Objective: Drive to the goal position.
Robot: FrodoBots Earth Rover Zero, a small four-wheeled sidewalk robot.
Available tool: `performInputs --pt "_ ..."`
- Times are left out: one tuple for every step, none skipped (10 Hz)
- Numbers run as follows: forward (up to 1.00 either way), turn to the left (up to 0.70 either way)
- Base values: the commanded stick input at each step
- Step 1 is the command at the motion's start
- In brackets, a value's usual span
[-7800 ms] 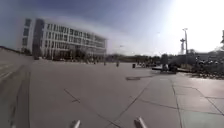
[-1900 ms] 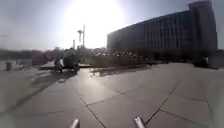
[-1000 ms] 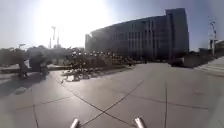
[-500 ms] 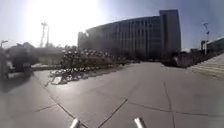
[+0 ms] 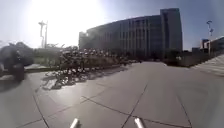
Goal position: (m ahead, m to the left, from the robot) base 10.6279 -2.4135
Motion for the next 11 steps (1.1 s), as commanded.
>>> performInputs --pt "0.70 -0.19" --pt "0.70 -0.35" --pt "0.70 -0.35" --pt "0.70 -0.35" --pt "0.70 -0.35" --pt "0.70 -0.35" --pt "0.70 -0.35" --pt "0.70 -0.35" --pt "0.70 -0.35" --pt "0.70 -0.35" --pt "0.70 -0.35"
